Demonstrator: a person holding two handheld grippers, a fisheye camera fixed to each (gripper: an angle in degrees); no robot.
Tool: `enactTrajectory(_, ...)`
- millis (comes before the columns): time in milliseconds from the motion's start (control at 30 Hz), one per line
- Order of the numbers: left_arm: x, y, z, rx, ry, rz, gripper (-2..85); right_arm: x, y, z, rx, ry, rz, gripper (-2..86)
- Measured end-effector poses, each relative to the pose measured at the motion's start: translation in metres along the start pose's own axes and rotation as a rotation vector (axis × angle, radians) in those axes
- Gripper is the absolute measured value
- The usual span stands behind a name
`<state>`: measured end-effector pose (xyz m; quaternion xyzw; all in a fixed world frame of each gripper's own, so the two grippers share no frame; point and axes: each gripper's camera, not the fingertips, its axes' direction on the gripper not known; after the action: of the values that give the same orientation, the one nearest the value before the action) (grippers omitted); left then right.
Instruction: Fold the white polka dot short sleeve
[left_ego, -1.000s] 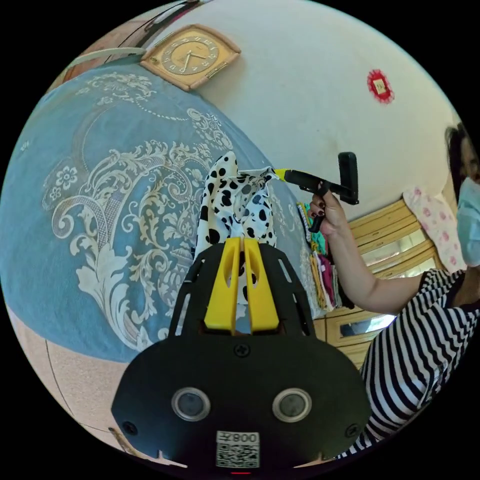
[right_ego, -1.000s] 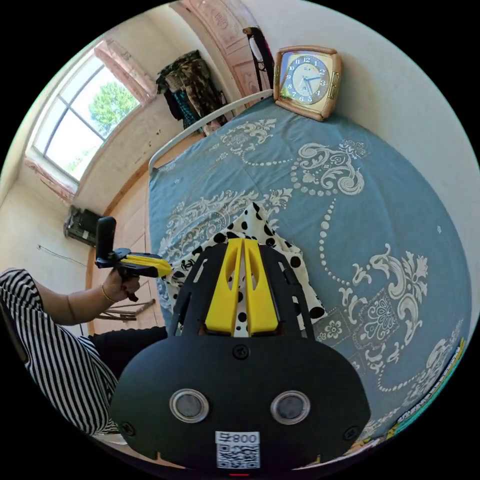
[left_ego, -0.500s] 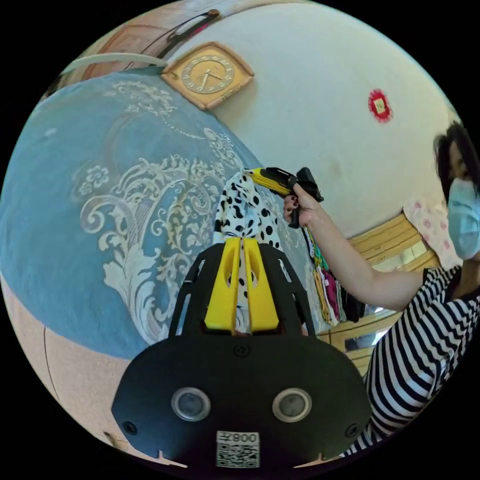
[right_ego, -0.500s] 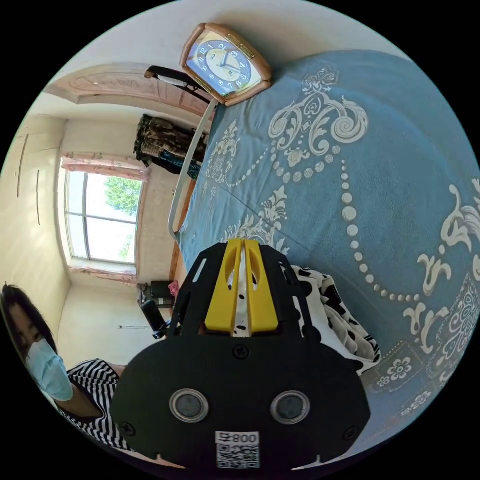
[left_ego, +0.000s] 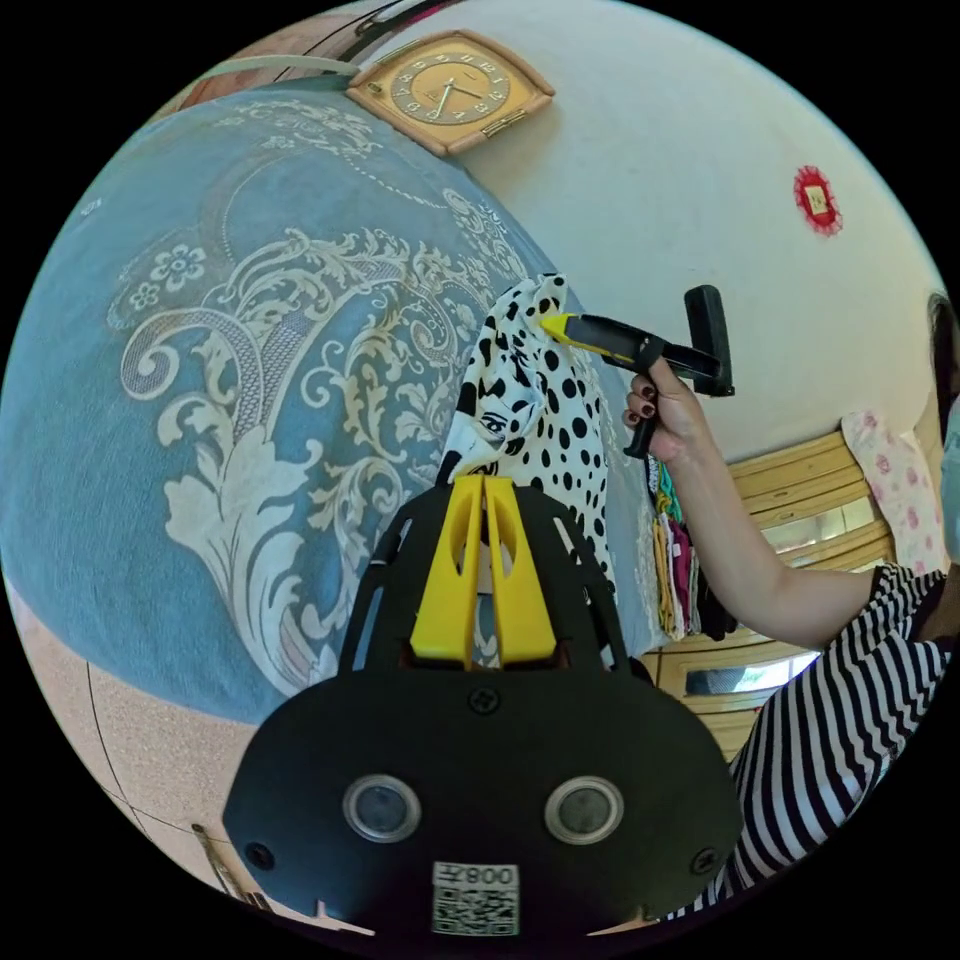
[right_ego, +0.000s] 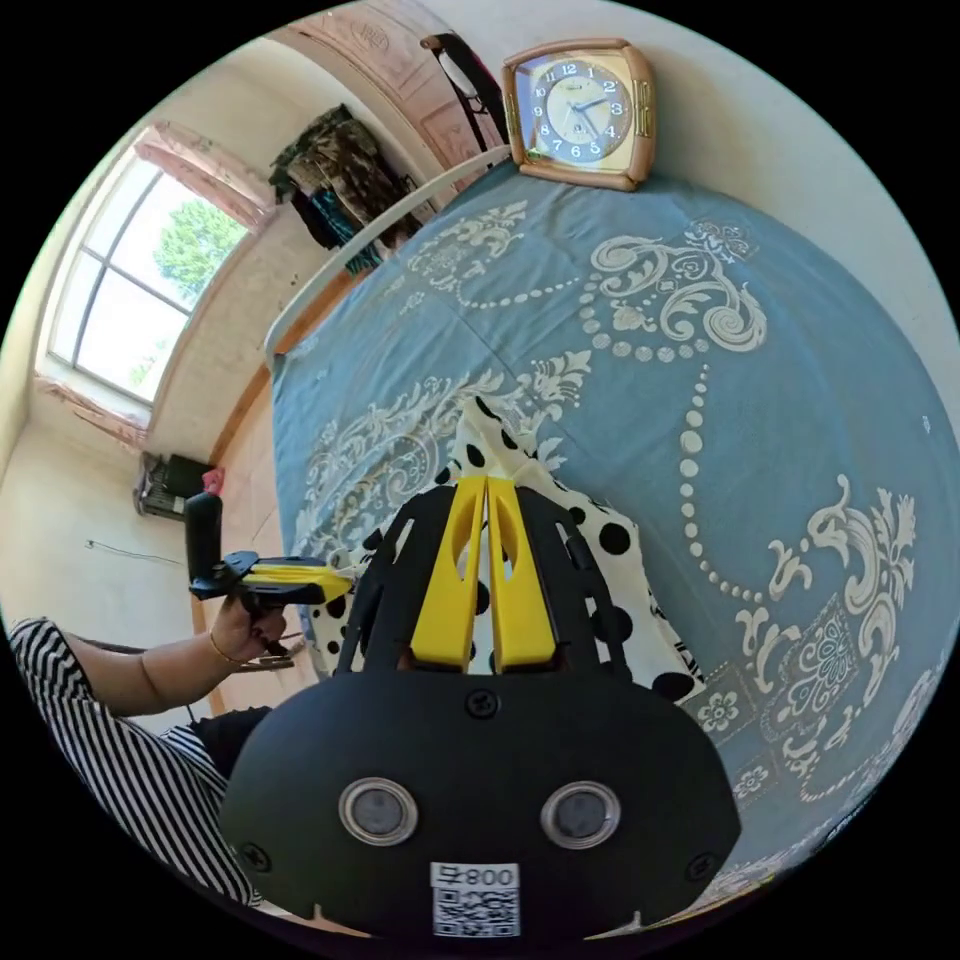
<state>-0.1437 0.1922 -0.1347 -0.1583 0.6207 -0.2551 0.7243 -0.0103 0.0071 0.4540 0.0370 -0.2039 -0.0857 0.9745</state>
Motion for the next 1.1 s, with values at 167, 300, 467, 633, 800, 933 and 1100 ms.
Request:
enactTrajectory(167,-0.008,-0.003,-0.017,0.015,0.028,-0.020,0.2,0.032,-0.020,-0.001,-0.071,-0.156,0.086,0.4)
enactTrajectory(300,-0.012,-0.005,-0.032,0.019,0.057,-0.030,0.4,0.038,0.011,-0.040,-0.029,-0.199,0.052,1.4)
enactTrajectory(467,-0.015,-0.002,-0.069,0.058,0.141,-0.007,1.9,0.064,0.102,-0.102,0.086,-0.260,0.145,5.8)
enactTrajectory(633,-0.024,0.005,-0.103,0.071,0.201,-0.028,5.3,0.083,0.221,-0.120,0.085,-0.389,0.352,8.0)
enactTrajectory(800,-0.035,0.015,-0.125,0.036,0.227,-0.093,6.7,0.080,0.315,-0.104,0.048,-0.531,0.576,9.3)
enactTrajectory(933,-0.044,0.023,-0.132,0.003,0.286,-0.161,7.5,0.074,0.329,-0.096,0.054,-0.640,0.605,9.5)
enactTrajectory(1100,-0.054,0.030,-0.137,-0.031,0.345,-0.225,8.4,0.069,0.338,-0.102,0.066,-0.699,0.609,8.2)
